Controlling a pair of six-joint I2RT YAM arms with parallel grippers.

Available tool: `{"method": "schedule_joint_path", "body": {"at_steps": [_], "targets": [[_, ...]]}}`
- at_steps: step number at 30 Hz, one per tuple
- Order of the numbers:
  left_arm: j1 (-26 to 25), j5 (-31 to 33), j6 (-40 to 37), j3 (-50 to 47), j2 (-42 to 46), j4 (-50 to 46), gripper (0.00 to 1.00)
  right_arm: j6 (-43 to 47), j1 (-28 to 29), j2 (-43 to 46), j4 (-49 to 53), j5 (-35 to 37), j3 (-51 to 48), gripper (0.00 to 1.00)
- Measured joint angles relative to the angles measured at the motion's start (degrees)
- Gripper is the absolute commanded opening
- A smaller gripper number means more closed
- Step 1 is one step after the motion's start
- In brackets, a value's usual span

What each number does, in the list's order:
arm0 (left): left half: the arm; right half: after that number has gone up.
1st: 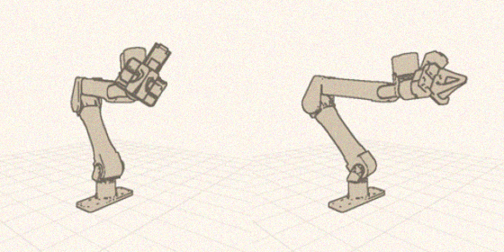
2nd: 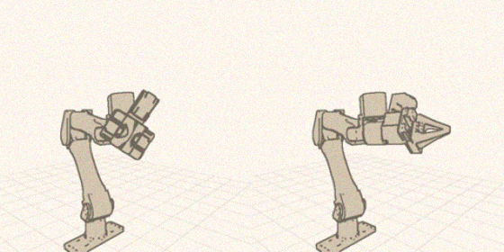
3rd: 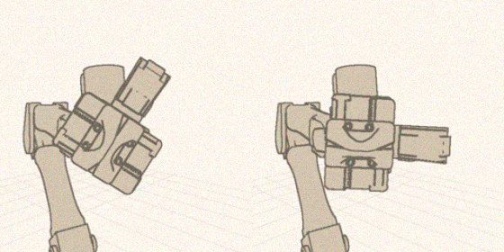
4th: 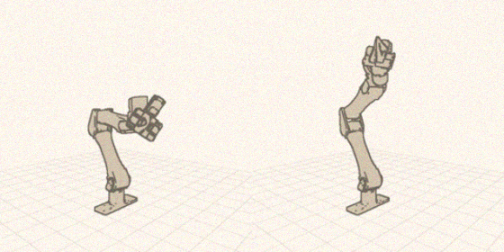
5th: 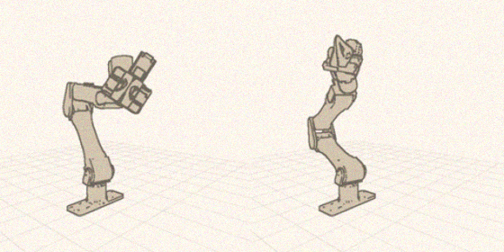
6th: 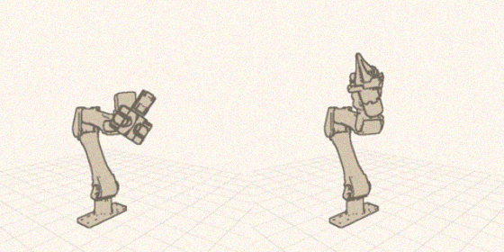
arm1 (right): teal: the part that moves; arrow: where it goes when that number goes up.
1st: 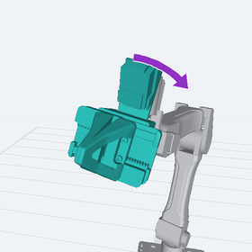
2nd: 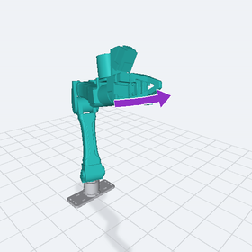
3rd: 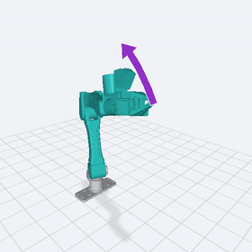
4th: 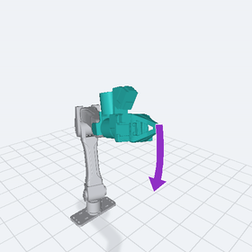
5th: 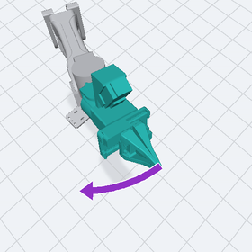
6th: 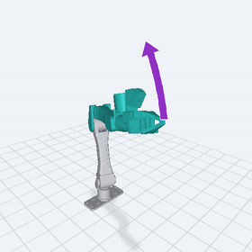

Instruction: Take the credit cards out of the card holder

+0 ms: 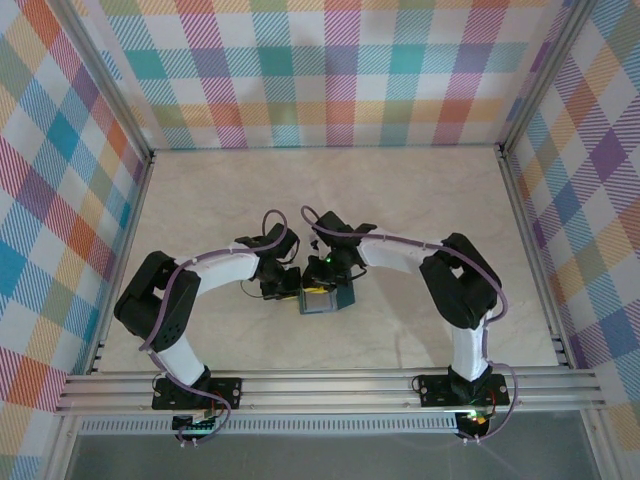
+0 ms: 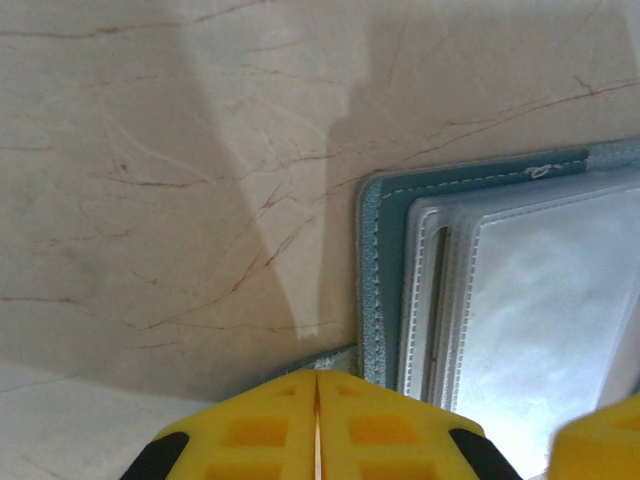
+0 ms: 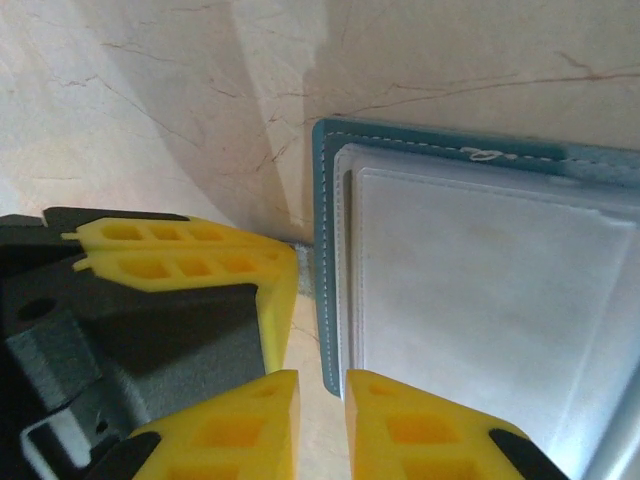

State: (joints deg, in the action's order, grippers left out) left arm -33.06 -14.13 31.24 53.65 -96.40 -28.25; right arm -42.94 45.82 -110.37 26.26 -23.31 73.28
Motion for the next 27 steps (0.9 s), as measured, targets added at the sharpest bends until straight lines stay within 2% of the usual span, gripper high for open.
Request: {"method": "schedule_joint_path", "body": {"at_steps": [5,10,21,27], "targets": [[0.3,-0.5,0.0,-0.3,-0.1,0.5,0.09,-0.2,0.6,-2.2,-0.3,0.3,0.7,0.21],[0.7,-1.1,-0.2,-0.7,-0.1,1.0,0.09,-0.1,0.7,-2.8,1.0,1.8,0.9,0.25],[1.0,-1.7,-0.6,-0.9,-0.1,1.3,0.09,0.8,1.2,-2.8,7.1,7.4,3.6,0.39],[1.0,-1.8,-0.7,-0.9,-0.1,1.3,0.09,1.9,2.4,-2.8,13.7,13.3,6.8,0.47]]}}
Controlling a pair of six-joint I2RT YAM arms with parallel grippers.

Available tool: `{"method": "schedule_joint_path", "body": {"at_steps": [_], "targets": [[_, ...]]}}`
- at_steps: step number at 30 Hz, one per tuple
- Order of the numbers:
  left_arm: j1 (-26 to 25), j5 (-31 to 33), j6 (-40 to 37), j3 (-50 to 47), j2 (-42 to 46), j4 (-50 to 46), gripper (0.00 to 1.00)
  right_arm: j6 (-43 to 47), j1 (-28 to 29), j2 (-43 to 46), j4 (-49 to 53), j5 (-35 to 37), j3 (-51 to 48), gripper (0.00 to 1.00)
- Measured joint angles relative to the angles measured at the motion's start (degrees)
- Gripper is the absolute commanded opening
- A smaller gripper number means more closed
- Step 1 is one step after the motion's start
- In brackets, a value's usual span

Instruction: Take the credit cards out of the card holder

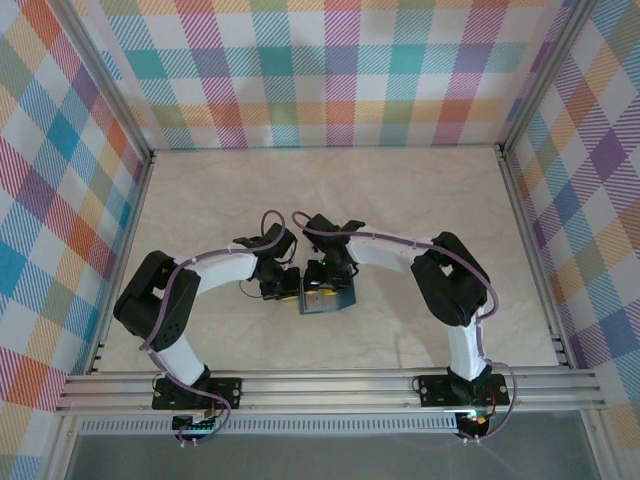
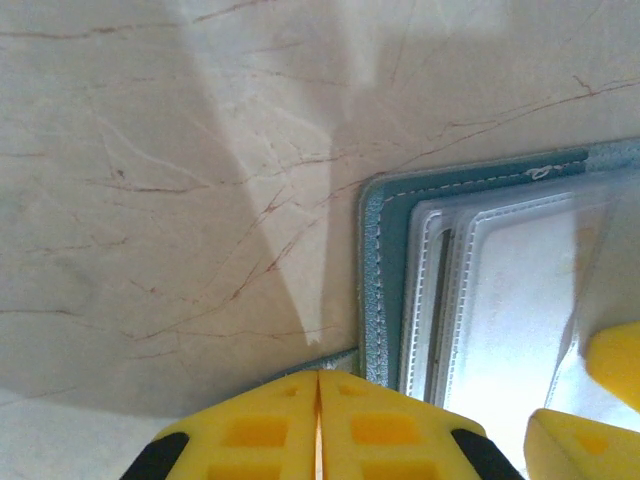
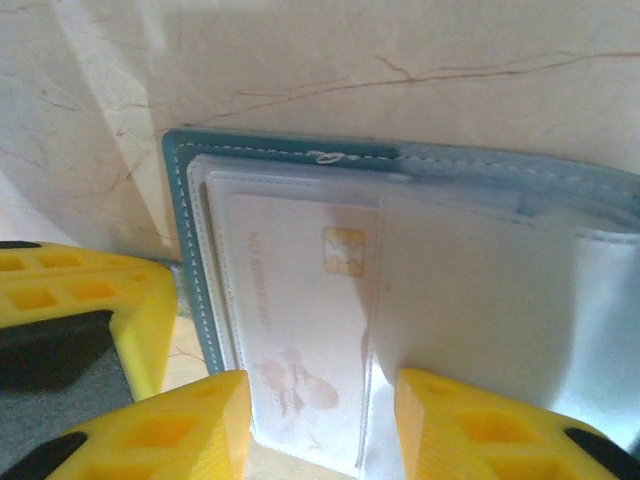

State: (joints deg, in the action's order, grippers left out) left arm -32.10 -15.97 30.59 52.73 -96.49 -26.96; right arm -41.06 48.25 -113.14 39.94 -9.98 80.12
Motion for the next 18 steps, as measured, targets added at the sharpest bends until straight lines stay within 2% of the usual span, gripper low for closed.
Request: {"method": "schedule_joint_path", "body": {"at_steps": [10,18], "targets": [[0.0,-0.1,0.0,0.0,0.0,0.0,0.1,1.7,1.6,-1.2,9.8,9.0,5.0,0.61],[0.0,-0.1,0.0,0.0,0.0,0.0,0.1,2.4,1.6,-1.8,12.5,11.6,5.1,0.64]]}}
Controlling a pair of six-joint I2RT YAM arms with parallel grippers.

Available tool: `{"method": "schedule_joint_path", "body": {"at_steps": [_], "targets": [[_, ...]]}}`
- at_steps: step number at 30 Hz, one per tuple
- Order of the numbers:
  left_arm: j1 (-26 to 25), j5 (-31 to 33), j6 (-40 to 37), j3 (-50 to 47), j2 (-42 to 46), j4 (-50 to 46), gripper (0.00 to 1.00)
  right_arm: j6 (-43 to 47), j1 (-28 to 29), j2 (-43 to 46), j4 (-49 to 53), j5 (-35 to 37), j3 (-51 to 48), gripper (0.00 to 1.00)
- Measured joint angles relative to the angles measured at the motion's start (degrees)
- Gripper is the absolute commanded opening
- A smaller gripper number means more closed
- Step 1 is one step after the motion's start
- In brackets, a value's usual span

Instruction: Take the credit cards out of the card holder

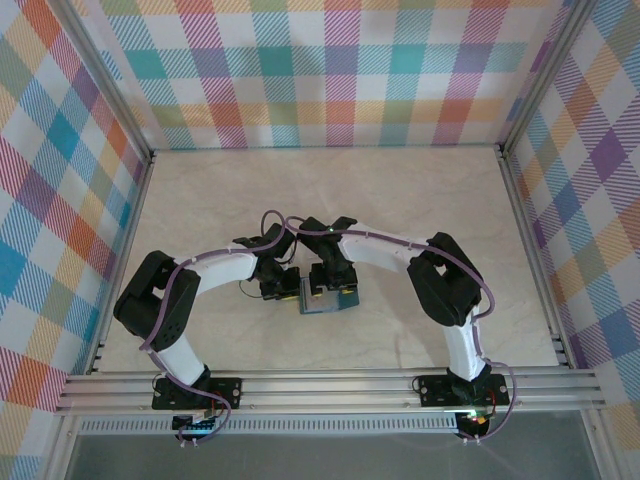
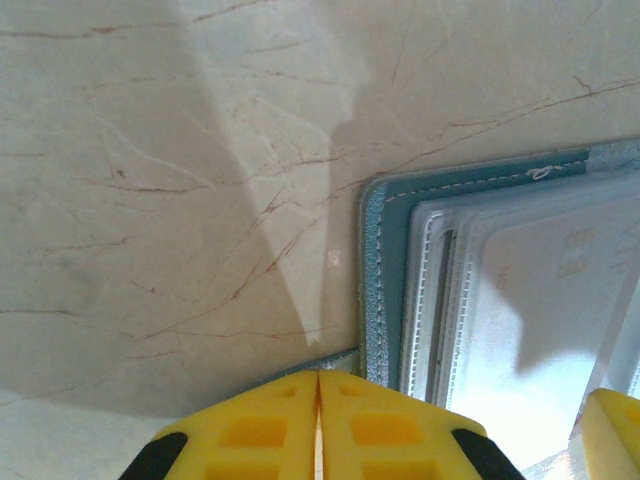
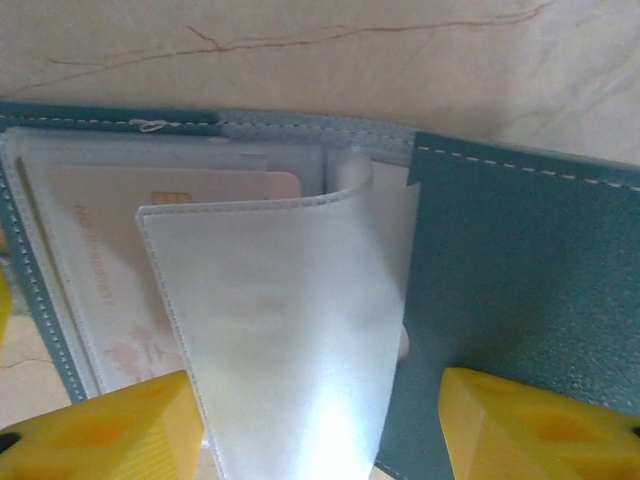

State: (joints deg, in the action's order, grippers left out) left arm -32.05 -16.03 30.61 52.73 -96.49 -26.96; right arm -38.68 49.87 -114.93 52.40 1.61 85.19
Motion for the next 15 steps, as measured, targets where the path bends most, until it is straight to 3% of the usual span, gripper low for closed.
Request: {"method": "schedule_joint_path", "body": {"at_steps": [15], "targets": [[0.0,0.0,-0.2,0.0,0.1,-0.1,0.1,0.4,-0.1,0.0,4.9,7.4,0.0,0.66]]}}
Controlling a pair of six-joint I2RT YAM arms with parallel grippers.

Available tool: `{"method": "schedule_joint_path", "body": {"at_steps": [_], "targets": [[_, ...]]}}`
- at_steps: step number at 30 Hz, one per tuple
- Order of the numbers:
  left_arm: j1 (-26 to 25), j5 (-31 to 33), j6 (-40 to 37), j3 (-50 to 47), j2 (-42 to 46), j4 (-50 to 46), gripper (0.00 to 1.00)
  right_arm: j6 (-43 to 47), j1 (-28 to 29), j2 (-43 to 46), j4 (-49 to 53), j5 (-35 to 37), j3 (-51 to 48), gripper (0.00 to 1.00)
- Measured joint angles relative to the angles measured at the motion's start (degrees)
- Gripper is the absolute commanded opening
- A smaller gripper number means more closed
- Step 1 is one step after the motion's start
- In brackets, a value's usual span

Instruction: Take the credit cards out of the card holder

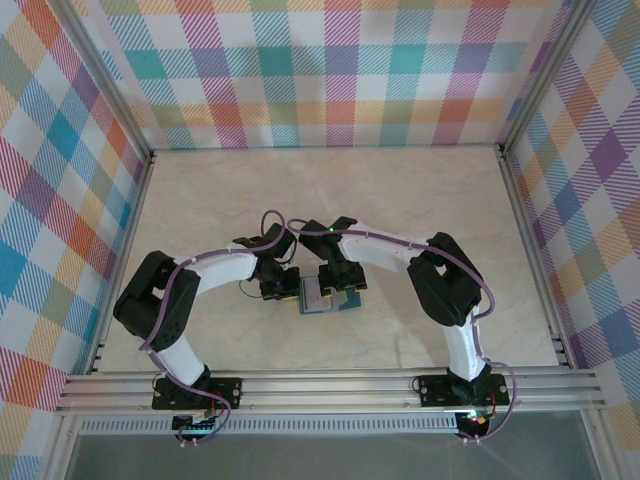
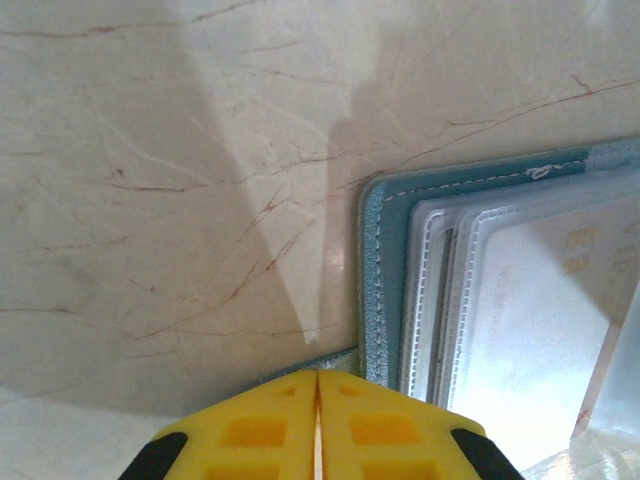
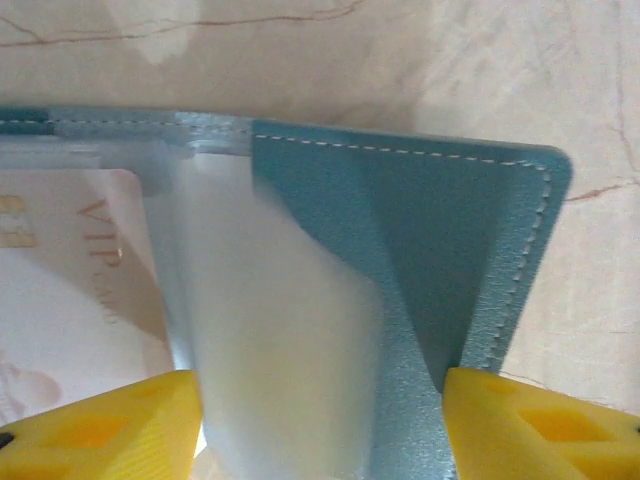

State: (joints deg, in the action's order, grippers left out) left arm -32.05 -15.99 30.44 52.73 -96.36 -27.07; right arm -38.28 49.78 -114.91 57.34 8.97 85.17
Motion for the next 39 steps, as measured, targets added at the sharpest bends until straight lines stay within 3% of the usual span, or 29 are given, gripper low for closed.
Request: {"method": "schedule_joint_path", "body": {"at_steps": [19,30,36,39], "targets": [[0.0,0.2,0.0,0.2,0.8,-2.7,0.1,0.2,-0.4,0.2,-1.6,2.3,-4.0,0.67],[-0.5,0.0,0.0,1.9,2.5,-3.3,0.1,0.4,-0.4,5.5,-1.5,1.4,-4.5,0.65],[-1.2,-0.1,0.3,3.0,2.8,-3.1,0.1,1.5,-0.4,7.4,-1.3,-0.4,-4.0,0.54],[-1.9,-0.5,0.6,3.0,2.8,-3.1,0.09,1.9,-0.7,7.8,-2.8,-3.1,-4.0,0.43]]}}
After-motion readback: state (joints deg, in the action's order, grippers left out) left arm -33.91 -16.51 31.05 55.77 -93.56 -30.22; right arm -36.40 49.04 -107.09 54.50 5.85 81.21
